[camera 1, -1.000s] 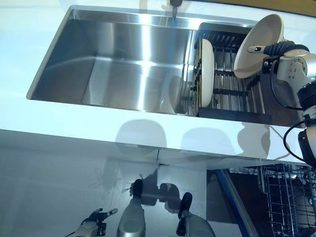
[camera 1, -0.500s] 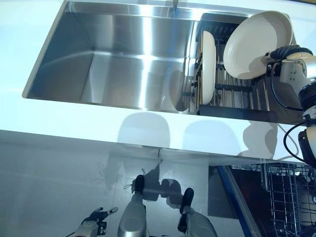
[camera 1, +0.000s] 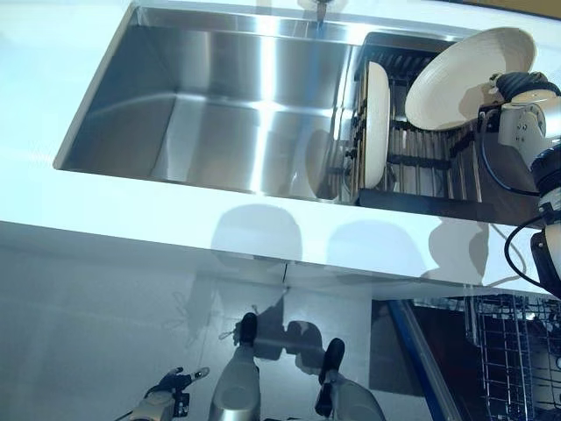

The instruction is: Take plates into dishwasher

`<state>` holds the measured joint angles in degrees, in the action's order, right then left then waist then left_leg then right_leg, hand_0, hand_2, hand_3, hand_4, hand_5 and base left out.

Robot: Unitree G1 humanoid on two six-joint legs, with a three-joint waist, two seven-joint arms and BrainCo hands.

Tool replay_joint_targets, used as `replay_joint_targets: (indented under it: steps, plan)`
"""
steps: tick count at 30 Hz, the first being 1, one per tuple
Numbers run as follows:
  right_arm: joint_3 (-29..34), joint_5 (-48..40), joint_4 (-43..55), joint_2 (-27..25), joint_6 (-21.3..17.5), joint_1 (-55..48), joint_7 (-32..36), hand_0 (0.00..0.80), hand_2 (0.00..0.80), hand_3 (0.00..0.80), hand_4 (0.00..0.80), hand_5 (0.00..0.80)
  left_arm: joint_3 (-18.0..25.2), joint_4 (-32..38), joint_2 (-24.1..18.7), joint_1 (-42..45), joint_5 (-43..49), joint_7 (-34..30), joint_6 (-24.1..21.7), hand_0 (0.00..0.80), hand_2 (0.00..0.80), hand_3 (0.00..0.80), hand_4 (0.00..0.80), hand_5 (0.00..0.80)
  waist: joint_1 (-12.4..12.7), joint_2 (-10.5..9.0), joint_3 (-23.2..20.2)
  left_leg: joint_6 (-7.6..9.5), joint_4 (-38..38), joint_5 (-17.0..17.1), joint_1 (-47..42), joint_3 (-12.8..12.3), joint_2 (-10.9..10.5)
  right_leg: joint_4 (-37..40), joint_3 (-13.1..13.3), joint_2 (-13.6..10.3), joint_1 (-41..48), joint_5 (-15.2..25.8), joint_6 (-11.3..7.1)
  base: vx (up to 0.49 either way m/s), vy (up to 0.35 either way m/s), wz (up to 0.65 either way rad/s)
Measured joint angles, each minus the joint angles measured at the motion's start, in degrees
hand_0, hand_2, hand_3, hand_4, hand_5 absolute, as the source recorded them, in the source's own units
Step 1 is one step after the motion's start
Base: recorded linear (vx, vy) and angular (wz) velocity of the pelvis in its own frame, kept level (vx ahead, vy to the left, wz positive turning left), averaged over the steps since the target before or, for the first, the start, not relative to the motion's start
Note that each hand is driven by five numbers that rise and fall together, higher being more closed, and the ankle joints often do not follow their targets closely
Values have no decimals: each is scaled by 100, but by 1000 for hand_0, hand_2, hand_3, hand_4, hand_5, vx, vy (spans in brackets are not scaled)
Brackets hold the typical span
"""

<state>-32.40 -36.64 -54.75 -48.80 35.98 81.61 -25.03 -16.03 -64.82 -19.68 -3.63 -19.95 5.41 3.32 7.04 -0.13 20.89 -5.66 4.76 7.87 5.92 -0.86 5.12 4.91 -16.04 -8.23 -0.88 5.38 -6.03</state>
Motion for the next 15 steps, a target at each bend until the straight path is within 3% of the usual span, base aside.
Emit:
replay_joint_targets:
  steps: [7,12,15]
  plan:
    - [-103,117,33,-180,-98,374,-100,800,800,800,800,800,12,-7,-2,5,24,26,-5,0,0,0,0,0,-37,-137,-105,-1,3,-4,-232,-38,15,0,10,2,225,-2,1,21,-10,-1]
    - [-315,457,129,-306,-206,540,-15,800,800,800,800,800,40,-90,-8,14,115,45,36,0,0,0,0,0,-121,-465,-537,-14,8,-17,-321,-76,38,1,32,0,297,-17,16,49,-12,-1]
    - [-458,584,273,-409,-223,598,159,800,800,800,800,800,47,-169,-4,31,121,46,47,0,0,0,0,0,-144,-561,-857,-24,10,-46,-421,-171,62,2,123,8,344,-23,23,58,-7,-15]
